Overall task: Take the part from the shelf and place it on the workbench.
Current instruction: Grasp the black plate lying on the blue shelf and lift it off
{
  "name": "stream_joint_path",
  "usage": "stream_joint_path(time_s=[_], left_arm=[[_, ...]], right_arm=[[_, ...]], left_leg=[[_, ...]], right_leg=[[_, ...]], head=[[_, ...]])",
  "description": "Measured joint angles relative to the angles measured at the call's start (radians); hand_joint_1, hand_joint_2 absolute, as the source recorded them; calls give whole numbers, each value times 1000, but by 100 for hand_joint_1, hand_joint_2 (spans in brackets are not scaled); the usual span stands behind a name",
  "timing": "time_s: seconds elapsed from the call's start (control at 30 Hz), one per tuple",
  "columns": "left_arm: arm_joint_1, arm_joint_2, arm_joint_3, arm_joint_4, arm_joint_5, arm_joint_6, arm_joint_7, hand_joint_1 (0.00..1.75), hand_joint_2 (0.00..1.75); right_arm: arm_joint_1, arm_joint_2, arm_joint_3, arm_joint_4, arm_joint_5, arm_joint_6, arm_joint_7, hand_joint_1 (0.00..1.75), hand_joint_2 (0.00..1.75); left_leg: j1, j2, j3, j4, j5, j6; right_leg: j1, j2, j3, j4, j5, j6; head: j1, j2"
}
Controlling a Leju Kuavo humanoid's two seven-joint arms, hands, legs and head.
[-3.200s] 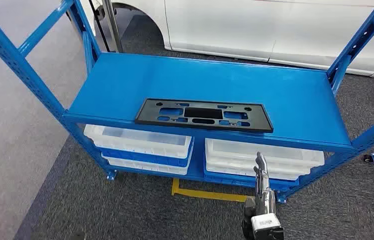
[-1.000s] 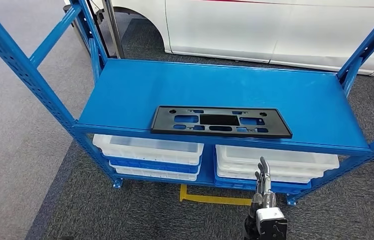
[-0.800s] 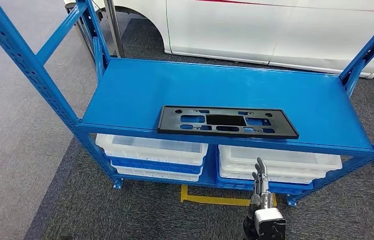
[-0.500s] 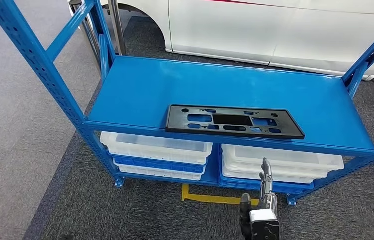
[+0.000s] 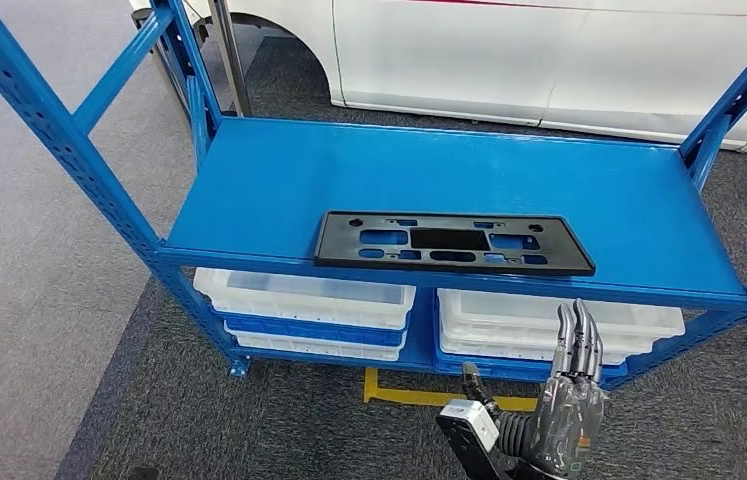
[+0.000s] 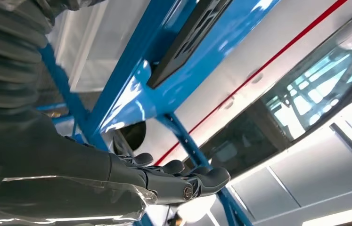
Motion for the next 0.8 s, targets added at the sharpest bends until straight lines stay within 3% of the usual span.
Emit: stream_joint_path(time_s=[0.07,0.13,0.23,0.3,0.33,0.4,0.43,0.47,0.5,0.6,0.63,0.7,0.8], left_arm=[[-3,1,1,0,-16,-1,1,0,0],[-7,1,2,0,-33,-2,5,0,0],[-12,1,9,0,-51,-2,16,0,0],[-16,1,16,0,-60,-1,21,0,0],[-19,1,20,0,-63,-1,23,0,0],[-23,1,26,0,-69,-1,24,0,0],[-24,1,28,0,-71,-2,25,0,0],[-24,1,30,0,-73,-2,25,0,0],[-24,1,32,0,-74,-4,25,0,0],[-25,-1,38,0,-78,-13,25,0,0],[-26,-3,41,0,-80,-15,24,0,0],[-26,-5,46,0,-82,-17,24,0,0],[-26,-6,49,0,-83,-17,24,0,0]], right_arm=[[-6,-1,-35,2,106,0,44,0,175],[-29,-45,-55,7,203,-1,150,0,175],[-102,-167,7,49,234,-1,436,0,175],[-167,-239,117,102,237,-1,626,0,175],[-199,-268,186,132,237,-1,676,0,175],[-241,-314,313,185,237,-1,696,0,175],[-251,-332,363,206,236,-1,696,0,175],[-257,-343,400,226,235,-1,696,0,175],[-263,-351,431,245,235,-1,696,0,175],[-277,-359,476,295,236,-1,696,0,175],[-279,-359,483,306,236,-1,696,0,175],[-282,-358,496,324,237,-1,696,0,175],[-285,-358,506,341,237,-2,696,0,175]], left_leg=[[6,1,59,-123,65,-7],[6,-2,97,-207,89,3],[2,-3,96,-219,89,29],[4,0,94,-222,94,42],[5,2,93,-223,97,47],[3,2,90,-223,98,52],[2,0,89,-223,99,53],[2,-2,89,-223,98,54],[1,-5,91,-223,98,54],[-1,-11,96,-223,96,51],[-1,-12,94,-224,96,49],[-1,-11,91,-226,99,40],[-3,-8,89,-217,85,23]], right_leg=[[-5,2,-1,13,-9,12],[-4,4,-7,32,-19,27],[-3,8,-15,38,-18,42],[-5,9,-27,66,-40,50],[-7,9,-45,107,-66,55],[-9,9,-101,231,-127,61],[-10,9,-125,284,-144,62],[-11,9,-137,305,-142,62],[-10,9,-131,289,-119,58],[-2,10,-52,107,-20,35],[3,11,-35,65,-7,28],[9,11,-29,40,-7,20],[2,8,-16,8,3,13]], head=[[0,0],[0,0],[1,0],[1,0],[2,0],[2,0],[2,0],[2,0],[2,0],[2,0],[2,0],[3,0],[3,0]])
